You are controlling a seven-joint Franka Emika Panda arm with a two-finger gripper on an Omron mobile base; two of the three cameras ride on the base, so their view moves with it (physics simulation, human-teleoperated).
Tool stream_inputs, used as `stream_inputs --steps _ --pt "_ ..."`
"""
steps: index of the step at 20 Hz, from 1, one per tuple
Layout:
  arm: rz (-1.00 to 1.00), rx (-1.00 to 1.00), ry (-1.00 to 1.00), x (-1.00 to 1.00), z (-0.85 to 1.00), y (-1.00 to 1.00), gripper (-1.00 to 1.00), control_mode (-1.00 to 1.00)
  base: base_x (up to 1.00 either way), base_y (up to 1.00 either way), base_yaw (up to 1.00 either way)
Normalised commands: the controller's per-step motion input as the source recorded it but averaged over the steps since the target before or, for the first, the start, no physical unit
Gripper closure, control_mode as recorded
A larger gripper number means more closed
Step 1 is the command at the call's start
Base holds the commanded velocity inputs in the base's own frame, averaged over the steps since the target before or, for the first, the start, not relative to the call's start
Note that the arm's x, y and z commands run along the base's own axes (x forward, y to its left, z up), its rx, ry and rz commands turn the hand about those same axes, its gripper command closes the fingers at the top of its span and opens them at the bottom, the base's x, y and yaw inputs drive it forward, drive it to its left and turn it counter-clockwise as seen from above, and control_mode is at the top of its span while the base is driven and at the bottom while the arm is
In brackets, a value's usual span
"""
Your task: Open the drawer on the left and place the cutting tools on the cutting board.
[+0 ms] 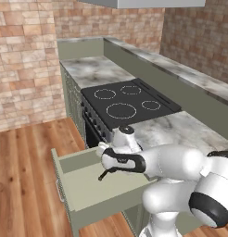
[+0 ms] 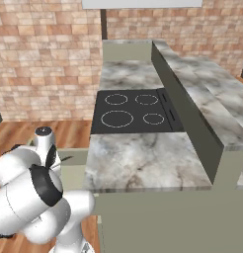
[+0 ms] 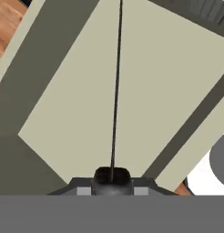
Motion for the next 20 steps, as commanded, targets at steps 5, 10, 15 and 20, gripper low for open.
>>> stream_inputs --steps 5,10,15,20 --pt "0.00 0.00 0.13 0.26 1.00 0.18 1.00 -1.00 0.00 0.00 0.00" --pt "0.01 0.00 0.16 0.18 1.00 0.08 1.00 -1.00 0.00 0.00 0.00" --pt "0.08 -0.10 0.08 -0.20 1.00 -0.25 1.00 -1.00 0.00 0.00 0.00" --pt "0.14 -0.23 0.00 -0.70 0.62 -0.73 1.00 -1.00 0.00 0.00 0.00"
